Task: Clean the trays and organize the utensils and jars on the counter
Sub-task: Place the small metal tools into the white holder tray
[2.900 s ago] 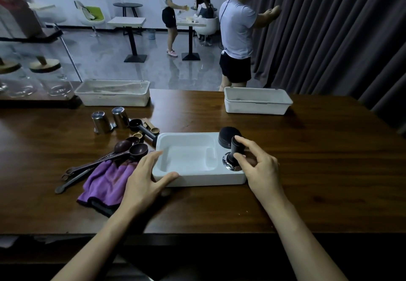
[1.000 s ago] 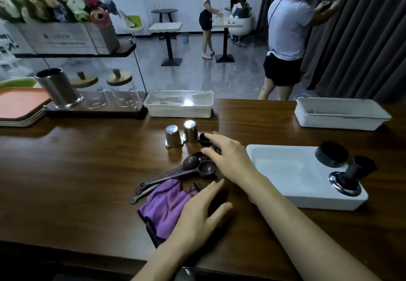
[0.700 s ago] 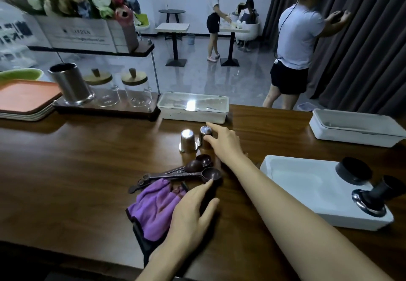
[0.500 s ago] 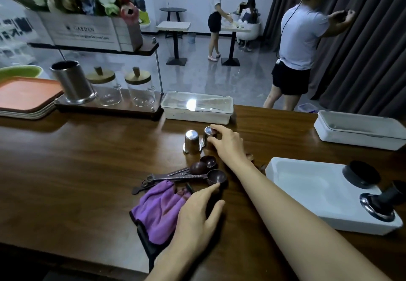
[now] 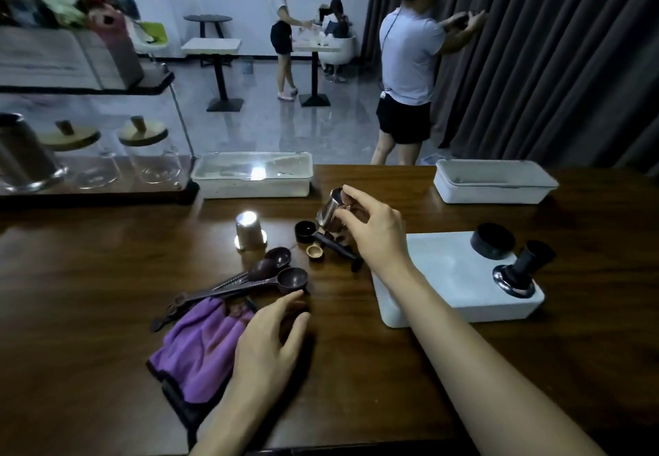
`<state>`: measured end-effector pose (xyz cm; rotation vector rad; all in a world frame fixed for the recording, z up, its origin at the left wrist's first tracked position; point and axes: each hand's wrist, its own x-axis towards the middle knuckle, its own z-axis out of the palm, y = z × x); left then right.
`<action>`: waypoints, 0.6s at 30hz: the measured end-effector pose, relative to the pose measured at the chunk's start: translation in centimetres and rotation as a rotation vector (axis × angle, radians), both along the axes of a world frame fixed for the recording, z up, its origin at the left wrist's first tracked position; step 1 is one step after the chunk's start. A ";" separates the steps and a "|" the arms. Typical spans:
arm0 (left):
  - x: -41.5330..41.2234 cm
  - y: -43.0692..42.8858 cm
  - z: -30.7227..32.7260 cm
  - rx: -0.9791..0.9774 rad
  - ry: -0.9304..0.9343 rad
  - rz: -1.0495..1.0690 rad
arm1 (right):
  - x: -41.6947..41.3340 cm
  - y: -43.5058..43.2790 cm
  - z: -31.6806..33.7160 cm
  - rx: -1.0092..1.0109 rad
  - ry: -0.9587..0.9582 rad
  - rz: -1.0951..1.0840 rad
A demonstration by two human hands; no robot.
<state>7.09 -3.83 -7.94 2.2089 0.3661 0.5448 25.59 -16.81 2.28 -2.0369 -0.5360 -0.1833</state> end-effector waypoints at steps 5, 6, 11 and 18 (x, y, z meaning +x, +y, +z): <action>1.0 -2.3 0.1 -0.005 0.006 -0.023 | -1.0 -8.5 0.1 0.004 0.008 -0.143; 1.4 -3.2 0.2 -0.002 0.008 -0.042 | -1.2 -9.9 -0.1 -0.002 0.013 -0.167; 3.9 -6.9 1.1 -0.055 0.019 -0.150 | -1.1 -14.0 -1.6 -0.064 0.027 -0.267; 6.8 -9.2 1.6 -0.120 0.036 -0.205 | -0.3 -15.2 -3.4 -0.215 0.043 -0.282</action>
